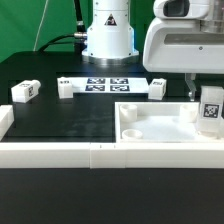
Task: Assemble one leg
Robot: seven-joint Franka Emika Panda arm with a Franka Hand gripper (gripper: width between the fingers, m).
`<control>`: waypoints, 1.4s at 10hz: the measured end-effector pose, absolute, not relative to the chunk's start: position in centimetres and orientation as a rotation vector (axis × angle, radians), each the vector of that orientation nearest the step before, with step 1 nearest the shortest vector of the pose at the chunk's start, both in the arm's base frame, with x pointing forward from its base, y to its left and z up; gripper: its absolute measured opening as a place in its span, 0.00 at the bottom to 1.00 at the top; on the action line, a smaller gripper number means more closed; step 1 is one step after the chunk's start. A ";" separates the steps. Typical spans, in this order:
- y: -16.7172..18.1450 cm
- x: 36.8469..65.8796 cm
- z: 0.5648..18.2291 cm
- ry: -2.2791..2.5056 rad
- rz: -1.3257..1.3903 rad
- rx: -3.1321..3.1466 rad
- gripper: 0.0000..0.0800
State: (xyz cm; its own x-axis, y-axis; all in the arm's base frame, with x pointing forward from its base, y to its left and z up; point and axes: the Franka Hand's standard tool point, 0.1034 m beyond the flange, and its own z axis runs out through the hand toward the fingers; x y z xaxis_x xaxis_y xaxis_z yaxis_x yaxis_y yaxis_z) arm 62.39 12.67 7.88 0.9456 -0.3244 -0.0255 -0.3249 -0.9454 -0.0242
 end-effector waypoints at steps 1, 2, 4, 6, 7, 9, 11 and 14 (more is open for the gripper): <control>12.9 62.4 7.9 0.725 0.033 -3.031 0.36; 13.0 62.4 8.0 0.873 0.034 -3.000 0.36; 13.0 62.4 8.0 1.051 0.043 -2.952 0.36; 13.2 62.4 8.0 1.279 0.058 -2.844 0.36; 13.2 62.4 8.0 1.226 0.058 -2.867 0.36; 13.2 62.3 8.0 1.150 0.059 -2.897 0.56; 13.2 62.2 8.0 0.969 0.068 -2.966 0.72; 12.8 62.2 8.0 0.351 0.064 -3.095 0.81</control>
Offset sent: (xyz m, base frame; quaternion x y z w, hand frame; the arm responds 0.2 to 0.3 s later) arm 0.0019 -0.0168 0.0038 -0.0527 0.0272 0.1551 0.9861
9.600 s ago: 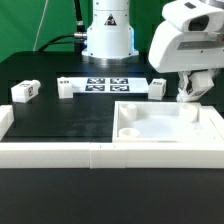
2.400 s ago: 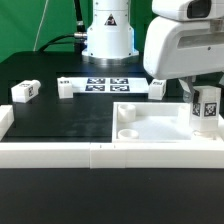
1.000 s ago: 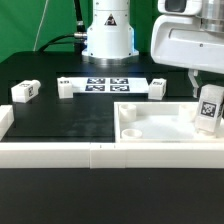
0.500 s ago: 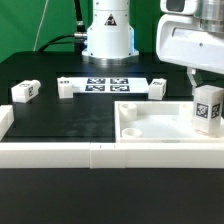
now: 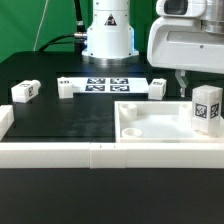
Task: Assemble one leg
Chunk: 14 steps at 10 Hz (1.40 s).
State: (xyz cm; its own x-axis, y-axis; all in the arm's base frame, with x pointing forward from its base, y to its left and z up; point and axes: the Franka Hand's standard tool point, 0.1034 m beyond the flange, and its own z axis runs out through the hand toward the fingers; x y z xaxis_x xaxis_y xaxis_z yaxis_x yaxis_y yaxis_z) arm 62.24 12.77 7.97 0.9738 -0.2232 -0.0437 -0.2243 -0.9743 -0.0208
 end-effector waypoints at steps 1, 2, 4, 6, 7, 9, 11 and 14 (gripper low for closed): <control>12.4 62.3 8.0 0.187 0.057 -3.108 0.81; 12.4 62.4 8.0 0.077 0.048 -3.114 0.81; 12.7 63.1 8.3 -0.262 -0.027 -3.108 0.81; 12.4 63.3 8.4 -0.470 -0.052 -3.081 0.81; 12.2 63.3 8.1 -0.560 -0.069 -3.067 0.81; 11.7 63.2 7.9 -0.708 -0.062 -3.038 0.81; 11.7 63.2 7.8 -0.706 -0.060 -3.039 0.65; 11.7 63.2 7.8 -0.696 -0.059 -3.041 0.36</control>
Offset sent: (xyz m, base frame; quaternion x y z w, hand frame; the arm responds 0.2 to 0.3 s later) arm -0.0016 0.0021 0.0103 -0.0164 0.0525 -0.2788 0.9588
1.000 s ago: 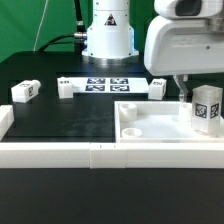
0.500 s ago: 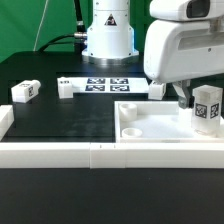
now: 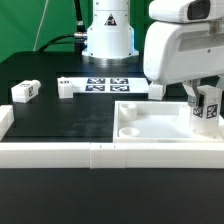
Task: Assemble one leg
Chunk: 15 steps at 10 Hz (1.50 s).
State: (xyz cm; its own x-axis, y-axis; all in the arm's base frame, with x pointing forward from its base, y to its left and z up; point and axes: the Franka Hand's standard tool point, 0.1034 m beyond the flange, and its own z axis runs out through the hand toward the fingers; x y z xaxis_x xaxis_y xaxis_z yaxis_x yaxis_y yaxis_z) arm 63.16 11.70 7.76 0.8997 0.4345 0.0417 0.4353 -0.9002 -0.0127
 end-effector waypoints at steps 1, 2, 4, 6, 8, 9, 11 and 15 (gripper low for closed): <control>11.7 63.1 7.8 -0.660 -0.058 -3.048 0.36; 11.7 63.1 7.7 -0.662 -0.058 -3.048 0.36; 11.6 63.3 7.6 -0.397 -0.055 -3.071 0.36; 11.5 63.3 7.6 -0.003 -0.050 -3.079 0.36; 11.7 63.3 7.5 0.392 -0.039 -3.040 0.36; 11.9 63.3 7.5 0.672 -0.038 -2.986 0.36; 11.8 63.4 7.4 1.036 -0.034 -2.883 0.36; 11.7 63.5 7.4 1.546 -0.010 -2.627 0.36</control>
Offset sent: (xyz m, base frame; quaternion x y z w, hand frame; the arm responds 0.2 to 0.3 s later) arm 0.0039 -0.0077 -0.0162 0.0368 -0.0086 0.2982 0.9538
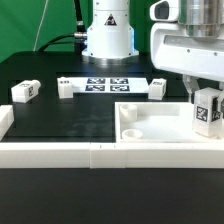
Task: Assemble one leg
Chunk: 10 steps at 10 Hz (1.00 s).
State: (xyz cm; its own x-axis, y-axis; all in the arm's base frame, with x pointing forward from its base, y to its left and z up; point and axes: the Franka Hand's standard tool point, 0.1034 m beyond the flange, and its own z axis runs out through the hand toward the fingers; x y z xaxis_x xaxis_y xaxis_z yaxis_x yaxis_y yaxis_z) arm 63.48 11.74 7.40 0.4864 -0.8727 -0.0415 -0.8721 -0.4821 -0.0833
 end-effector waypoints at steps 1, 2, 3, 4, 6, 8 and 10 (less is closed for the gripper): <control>11.7 63.5 7.4 1.624 -0.007 -2.581 0.36; 11.8 63.5 7.4 1.711 0.006 -2.518 0.36; 11.7 63.5 7.4 1.801 0.020 -2.446 0.36; 11.7 63.5 7.4 1.852 0.030 -2.402 0.36; 11.8 63.4 7.4 2.008 0.051 -2.264 0.36; 11.9 63.4 7.4 2.100 0.071 -2.168 0.46; 12.0 63.5 7.4 2.019 0.064 -2.240 0.63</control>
Offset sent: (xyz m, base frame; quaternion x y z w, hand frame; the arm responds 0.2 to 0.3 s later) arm -0.0003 -0.0058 0.0038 0.0000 -0.0078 0.1587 0.9873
